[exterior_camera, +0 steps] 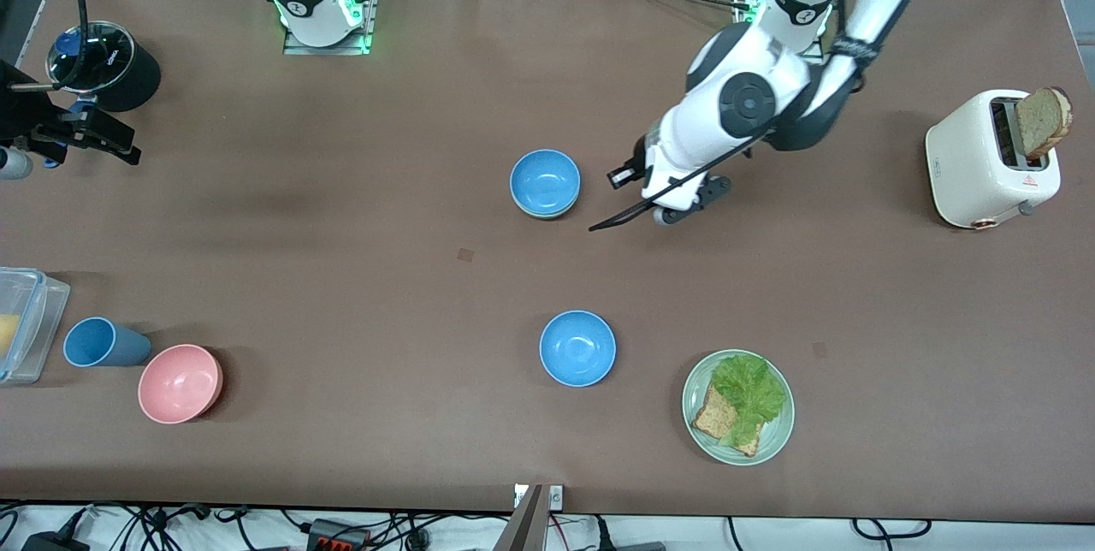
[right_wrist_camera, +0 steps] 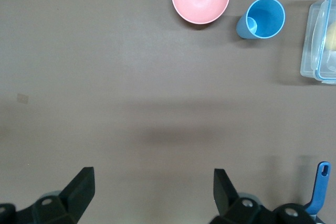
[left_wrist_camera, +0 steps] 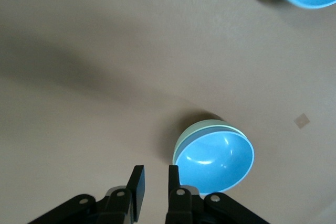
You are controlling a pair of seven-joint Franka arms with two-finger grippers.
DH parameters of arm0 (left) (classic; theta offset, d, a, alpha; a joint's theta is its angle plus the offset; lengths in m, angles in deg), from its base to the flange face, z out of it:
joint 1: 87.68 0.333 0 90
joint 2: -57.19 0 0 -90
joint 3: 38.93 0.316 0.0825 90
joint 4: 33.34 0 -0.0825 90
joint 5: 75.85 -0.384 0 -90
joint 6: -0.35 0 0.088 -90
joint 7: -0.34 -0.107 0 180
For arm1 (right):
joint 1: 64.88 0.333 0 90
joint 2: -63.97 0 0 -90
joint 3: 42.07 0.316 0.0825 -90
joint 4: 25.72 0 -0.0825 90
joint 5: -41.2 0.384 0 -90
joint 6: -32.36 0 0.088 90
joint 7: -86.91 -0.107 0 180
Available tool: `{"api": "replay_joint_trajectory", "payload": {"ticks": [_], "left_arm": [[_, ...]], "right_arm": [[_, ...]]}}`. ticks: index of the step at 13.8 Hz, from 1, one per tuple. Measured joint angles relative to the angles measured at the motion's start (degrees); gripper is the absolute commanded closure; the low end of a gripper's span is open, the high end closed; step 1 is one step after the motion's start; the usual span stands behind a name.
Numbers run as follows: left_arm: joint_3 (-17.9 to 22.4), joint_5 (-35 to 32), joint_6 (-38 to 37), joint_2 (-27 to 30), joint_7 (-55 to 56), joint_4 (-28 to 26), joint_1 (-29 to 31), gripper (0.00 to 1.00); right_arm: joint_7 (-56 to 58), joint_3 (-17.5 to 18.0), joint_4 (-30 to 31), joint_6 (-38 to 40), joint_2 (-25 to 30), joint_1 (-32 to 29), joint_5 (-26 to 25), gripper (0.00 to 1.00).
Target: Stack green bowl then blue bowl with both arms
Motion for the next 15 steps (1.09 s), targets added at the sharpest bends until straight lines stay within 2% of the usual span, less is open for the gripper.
{"api": "replay_joint_trajectory", "payload": {"ticks": [2, 3, 4, 5, 6, 9, 11, 13, 15], "left_arm": [[0.06, -0.01, -7.40, 0.78, -6.39, 4.43, 3.39, 0.62], [0.13, -0.01, -10.19, 1.10, -9.84, 6.54, 5.21, 0.52], [0.19, -0.02, -12.60, 1.36, -13.41, 8.57, 7.06, 0.30], [0.23, -0.02, -15.19, 1.50, -16.80, 10.48, 8.96, 0.20], [0.28, -0.02, -17.85, 1.54, -19.88, 12.11, 10.93, 0.00], [1.91, -0.04, -21.15, 2.17, -25.74, 14.01, 13.44, 0.00], [5.13, -0.09, -22.17, 4.65, -29.35, 14.28, 13.09, 0.00], [10.74, -0.47, -23.55, 8.45, -36.57, 14.32, 11.86, 0.00], [18.12, -2.22, -24.07, 11.21, -42.66, 14.31, 9.24, 0.00]], "right_arm": [[0.00, 0.00, 0.00, 0.00, -0.01, 0.00, 0.00, 0.00], [0.00, 0.00, 0.00, 0.00, -0.02, 0.00, 0.00, 0.00], [0.00, 0.00, 0.00, 0.00, -0.03, 0.00, 0.00, 0.00], [0.00, 0.00, 0.00, 0.00, -0.03, 0.00, 0.00, 0.00], [0.00, -0.01, 0.00, -0.01, -0.03, 0.00, 0.00, 0.00], [0.00, -0.01, 0.00, -0.02, -0.03, 0.00, 0.00, 0.00], [0.00, -0.01, 0.00, -0.03, -0.04, 0.00, 0.00, 0.00], [0.00, -0.01, -0.01, -0.04, -0.04, 0.00, 0.00, 0.00], [0.00, -0.04, -0.01, -0.05, -0.04, -0.01, -0.01, 0.00]]}}
